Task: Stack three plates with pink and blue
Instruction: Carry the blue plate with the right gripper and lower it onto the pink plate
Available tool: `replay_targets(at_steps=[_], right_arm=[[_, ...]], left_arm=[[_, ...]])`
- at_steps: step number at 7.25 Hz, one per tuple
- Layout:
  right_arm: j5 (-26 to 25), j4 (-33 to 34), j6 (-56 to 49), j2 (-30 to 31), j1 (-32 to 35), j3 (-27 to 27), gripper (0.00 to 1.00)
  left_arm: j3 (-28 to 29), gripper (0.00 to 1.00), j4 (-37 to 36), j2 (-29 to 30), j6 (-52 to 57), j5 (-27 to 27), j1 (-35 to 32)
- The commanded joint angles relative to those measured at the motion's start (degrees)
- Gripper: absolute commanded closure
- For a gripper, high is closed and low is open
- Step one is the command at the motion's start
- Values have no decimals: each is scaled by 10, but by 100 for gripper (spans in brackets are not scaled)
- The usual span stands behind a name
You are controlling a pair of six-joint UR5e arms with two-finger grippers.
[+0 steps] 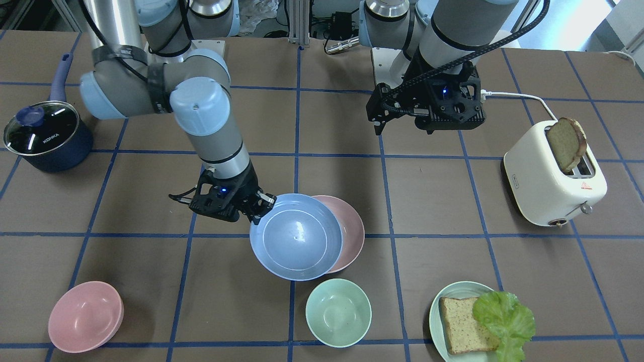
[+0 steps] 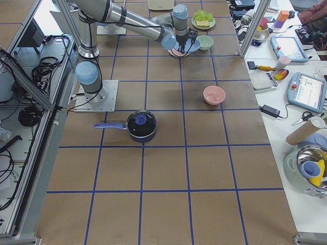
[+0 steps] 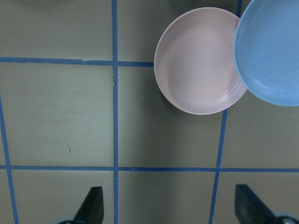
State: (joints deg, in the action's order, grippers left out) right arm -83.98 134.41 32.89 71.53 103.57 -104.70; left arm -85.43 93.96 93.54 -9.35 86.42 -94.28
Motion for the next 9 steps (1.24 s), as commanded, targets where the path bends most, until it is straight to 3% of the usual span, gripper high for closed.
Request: replay_targets(at_steps=[1, 5, 6, 7, 9], right_arm=[[-35, 16, 32, -21, 43, 2, 100], [-22, 16, 31, -31, 49, 1, 100], [-28, 18, 21, -33, 46, -1, 40], [-28, 16, -6, -31, 39, 0, 0], [-34, 6, -97, -18, -6, 18, 0]], left_arm=[[-11, 0, -22, -4, 1, 3, 1], [-5, 0, -27, -6, 0, 3, 5], [-5, 0, -28, -6, 0, 3, 5], [-5, 0, -28, -6, 0, 3, 5], [-4, 0, -27, -6, -2, 3, 7]])
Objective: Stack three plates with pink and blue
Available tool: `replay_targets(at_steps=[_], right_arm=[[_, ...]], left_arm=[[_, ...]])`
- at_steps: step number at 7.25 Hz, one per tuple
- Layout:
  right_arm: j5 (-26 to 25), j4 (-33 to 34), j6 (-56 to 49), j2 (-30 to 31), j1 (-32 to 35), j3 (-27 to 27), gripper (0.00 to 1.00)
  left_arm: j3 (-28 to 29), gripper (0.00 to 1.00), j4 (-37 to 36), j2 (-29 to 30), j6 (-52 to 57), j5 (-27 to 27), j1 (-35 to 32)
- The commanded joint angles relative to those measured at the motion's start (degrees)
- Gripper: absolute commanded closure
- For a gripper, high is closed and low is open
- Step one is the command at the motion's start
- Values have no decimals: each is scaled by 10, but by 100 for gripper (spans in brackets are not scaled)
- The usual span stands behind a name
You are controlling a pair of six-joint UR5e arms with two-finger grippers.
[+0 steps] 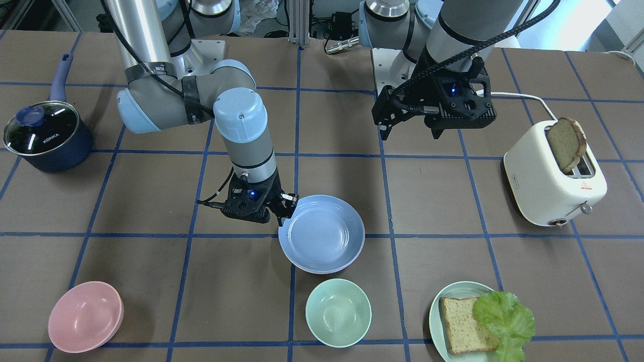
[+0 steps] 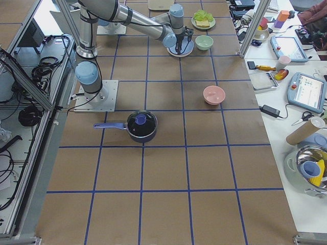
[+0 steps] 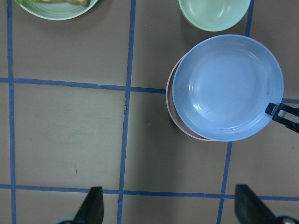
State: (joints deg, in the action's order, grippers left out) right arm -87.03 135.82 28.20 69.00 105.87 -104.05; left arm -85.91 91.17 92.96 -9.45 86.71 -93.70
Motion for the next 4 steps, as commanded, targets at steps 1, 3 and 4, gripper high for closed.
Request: replay_targets(at_steps=[1, 3, 4], right_arm=[[-3, -54, -114, 17, -72, 48, 0], [-3, -253, -187, 45, -157, 156, 0], [-3, -324, -238, 64, -179, 186, 0]], left_arm=[[0, 0, 1, -1, 1, -1, 2], [0, 0, 1, -3, 1, 0, 0], [-1, 0, 1, -5, 1, 0, 0]])
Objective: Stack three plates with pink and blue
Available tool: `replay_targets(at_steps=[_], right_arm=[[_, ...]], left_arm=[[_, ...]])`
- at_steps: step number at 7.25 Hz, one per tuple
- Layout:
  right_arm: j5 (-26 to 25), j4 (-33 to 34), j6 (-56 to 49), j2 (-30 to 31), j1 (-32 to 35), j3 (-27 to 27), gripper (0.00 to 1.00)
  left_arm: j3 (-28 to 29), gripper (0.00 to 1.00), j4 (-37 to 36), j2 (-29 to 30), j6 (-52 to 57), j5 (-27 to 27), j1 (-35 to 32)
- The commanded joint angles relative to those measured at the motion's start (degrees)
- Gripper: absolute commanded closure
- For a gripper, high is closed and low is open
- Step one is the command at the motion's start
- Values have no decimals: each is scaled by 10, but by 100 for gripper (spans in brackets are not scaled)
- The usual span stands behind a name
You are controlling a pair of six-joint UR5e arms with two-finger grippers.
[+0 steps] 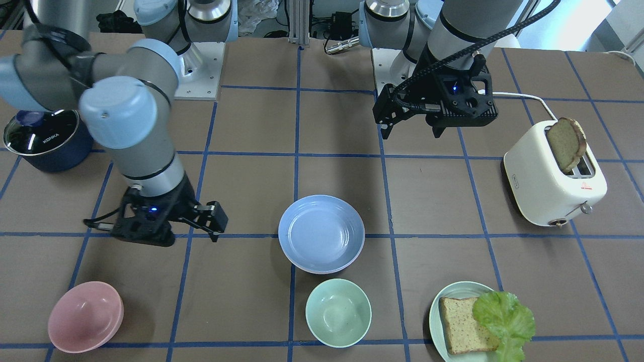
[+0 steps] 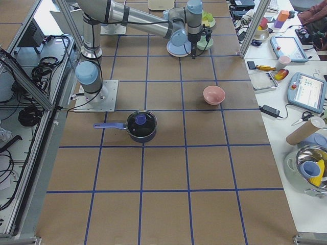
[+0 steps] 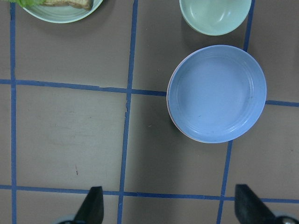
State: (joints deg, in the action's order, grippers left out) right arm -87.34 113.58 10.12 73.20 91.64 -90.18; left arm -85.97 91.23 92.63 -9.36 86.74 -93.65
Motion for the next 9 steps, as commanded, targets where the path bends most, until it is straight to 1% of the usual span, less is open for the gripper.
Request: replay_targets(at_steps=[1, 2, 4, 5, 6, 9], right_arm=[[0, -128, -76, 59, -38, 54, 0], [4, -169, -76, 97, -38, 50, 0], [8, -219, -76, 168, -33, 38, 0], [2, -239, -76, 178, -31, 34, 0], [0, -237, -76, 167, -33, 33, 0], [-1, -233, -78, 169, -30, 35, 0]], left_arm=[[-1, 0, 0, -1, 0, 0, 0], [-2, 0, 0, -1, 0, 0, 0], [-1, 0, 0, -2, 0, 0, 0], [-1, 0, 0, -2, 0, 0, 0], [-1, 0, 0, -1, 0, -1, 1], [0, 0, -1, -1, 0, -2, 1]])
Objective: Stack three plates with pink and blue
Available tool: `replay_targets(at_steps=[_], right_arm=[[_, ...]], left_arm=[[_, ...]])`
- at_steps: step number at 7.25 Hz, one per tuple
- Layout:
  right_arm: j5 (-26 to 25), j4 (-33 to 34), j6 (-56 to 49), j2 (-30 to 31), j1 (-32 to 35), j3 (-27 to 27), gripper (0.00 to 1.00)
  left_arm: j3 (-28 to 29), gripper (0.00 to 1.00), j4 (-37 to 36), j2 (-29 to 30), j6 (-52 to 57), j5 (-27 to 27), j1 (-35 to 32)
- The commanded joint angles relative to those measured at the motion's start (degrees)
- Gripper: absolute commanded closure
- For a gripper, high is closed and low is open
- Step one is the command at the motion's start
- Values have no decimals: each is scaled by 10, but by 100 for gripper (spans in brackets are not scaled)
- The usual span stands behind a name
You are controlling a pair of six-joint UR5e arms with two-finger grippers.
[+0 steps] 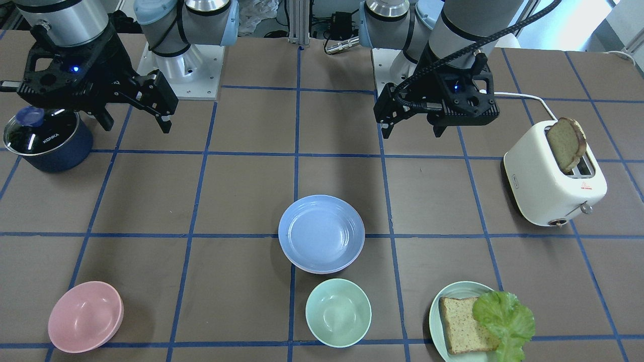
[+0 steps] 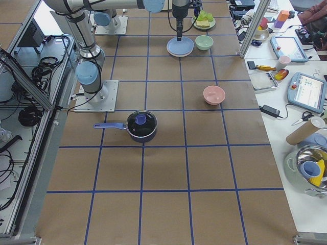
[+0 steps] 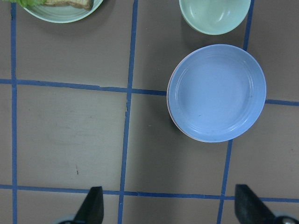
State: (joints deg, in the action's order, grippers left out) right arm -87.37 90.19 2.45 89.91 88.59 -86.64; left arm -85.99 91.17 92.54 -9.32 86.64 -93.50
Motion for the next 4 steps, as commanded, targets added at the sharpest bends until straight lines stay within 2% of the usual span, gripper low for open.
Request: replay_targets(at_steps=[1, 4], right_arm=[[-2, 2, -32, -2, 1, -2, 0], [-3, 2, -45, 2, 0, -7, 0]], left_arm=[[1, 0, 0, 0, -1, -2, 1], [2, 0, 0, -1, -4, -3, -1]])
